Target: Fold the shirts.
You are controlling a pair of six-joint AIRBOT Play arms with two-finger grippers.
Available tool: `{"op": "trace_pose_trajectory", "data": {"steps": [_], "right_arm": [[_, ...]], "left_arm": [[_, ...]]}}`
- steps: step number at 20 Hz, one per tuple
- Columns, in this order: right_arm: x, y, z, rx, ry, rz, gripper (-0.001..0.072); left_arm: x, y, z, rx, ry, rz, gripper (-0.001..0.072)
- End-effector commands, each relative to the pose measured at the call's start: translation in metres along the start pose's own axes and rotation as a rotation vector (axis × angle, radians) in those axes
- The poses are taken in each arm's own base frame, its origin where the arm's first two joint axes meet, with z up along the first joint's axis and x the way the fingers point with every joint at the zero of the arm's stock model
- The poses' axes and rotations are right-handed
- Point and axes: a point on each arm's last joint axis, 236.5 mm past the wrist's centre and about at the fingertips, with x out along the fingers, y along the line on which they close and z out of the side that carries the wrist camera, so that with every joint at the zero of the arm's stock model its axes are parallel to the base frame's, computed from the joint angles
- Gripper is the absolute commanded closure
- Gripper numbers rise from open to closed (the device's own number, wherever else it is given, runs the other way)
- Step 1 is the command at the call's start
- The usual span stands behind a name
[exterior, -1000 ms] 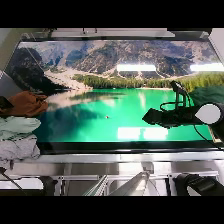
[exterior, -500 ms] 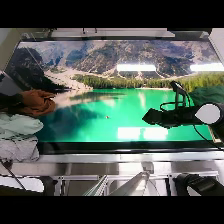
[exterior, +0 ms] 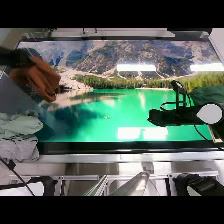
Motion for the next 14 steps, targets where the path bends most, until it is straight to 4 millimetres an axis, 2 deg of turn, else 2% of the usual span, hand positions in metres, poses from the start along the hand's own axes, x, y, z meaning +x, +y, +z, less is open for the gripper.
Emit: {"op": "trace_pose_trajectory", "data": {"steps": [1,3,5,8,9,10,11,12,14], "right_arm": [[-0.016,0.001,0.007,-0.041,-0.023,0.004,0.0696],[-0.029,-0.001,0.01,-0.058,-0.033,0.002,0.0696],[-0.038,-0.002,0.013,-0.058,-0.061,0.003,0.0696],[-0.041,-0.003,0.015,-0.058,-0.072,0.003,0.0696],[-0.04,-0.003,0.015,-0.058,-0.071,0.002,0.0686],[-0.04,-0.004,0.017,-0.074,-0.079,-0.002,0.0558],[-0.04,-0.005,0.019,-0.089,-0.085,-0.005,0.0286],[-0.041,-0.005,0.019,-0.1,-0.087,-0.007,0.0183],[-0.04,-0.01,0.02,-0.111,-0.089,-0.028,0.0187]], "left_arm": [[-0.03,-0.122,0.011,0.119,-0.043,-0.208,0.0687],[-0.019,-0.153,-0.011,0.135,0.052,-0.274,0.0687],[0.005,-0.177,-0.037,0.146,0.142,-0.328,0.0687],[0.047,-0.192,-0.066,0.113,0.21,-0.358,0.0679],[0.059,-0.192,-0.073,0.095,0.219,-0.357,0.0419],[0.064,-0.189,-0.077,0.073,0.226,-0.352,0.0311],[0.065,-0.184,-0.078,0.059,0.233,-0.346,0.0164],[0.06,-0.177,-0.079,0.037,0.246,-0.34,-0.0013],[0.048,-0.157,-0.087,-0.007,0.298,-0.32,-0.0003]]}}
